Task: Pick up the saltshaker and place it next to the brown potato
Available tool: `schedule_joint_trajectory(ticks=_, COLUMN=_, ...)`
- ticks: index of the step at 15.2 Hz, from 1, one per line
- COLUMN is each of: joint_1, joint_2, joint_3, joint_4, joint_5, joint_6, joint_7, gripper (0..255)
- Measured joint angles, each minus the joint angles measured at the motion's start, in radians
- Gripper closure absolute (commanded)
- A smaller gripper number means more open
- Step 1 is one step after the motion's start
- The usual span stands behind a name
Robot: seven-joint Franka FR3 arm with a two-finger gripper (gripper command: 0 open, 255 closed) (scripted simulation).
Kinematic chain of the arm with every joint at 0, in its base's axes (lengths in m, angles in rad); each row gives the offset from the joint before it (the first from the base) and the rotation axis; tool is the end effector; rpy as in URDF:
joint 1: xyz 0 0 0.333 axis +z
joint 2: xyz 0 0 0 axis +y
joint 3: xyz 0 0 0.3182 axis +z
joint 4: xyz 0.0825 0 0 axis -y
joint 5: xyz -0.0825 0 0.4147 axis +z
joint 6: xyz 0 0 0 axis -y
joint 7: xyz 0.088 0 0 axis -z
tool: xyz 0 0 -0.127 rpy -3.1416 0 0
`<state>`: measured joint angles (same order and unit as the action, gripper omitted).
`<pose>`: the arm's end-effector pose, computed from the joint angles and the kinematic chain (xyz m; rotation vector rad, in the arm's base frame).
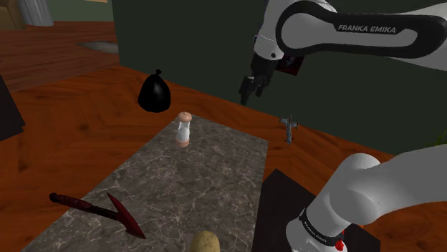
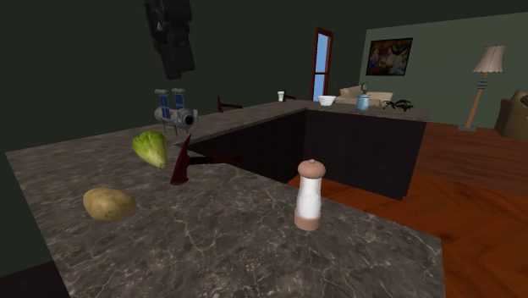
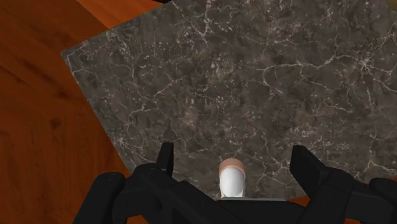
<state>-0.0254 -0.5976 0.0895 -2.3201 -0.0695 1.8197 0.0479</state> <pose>0.4112 0.0236 0.5431 3.0240 0.0258 0.1523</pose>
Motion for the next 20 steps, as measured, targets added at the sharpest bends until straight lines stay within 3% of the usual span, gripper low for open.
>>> schedule_joint_trajectory(ticks=10, joint_1=-0.014, joint_2=0.390, joint_3=0.066, joint_4=0.161, joint_5=-0.073, joint_6=0.191, joint_7=0.092, gripper=0)
schedule_joint_trajectory(ticks=20, joint_1=0.003, joint_2=0.791, joint_3=0.089, joint_4=0.454, joint_5=-0.195, joint_6=0.244, joint_7=0.185, gripper=0)
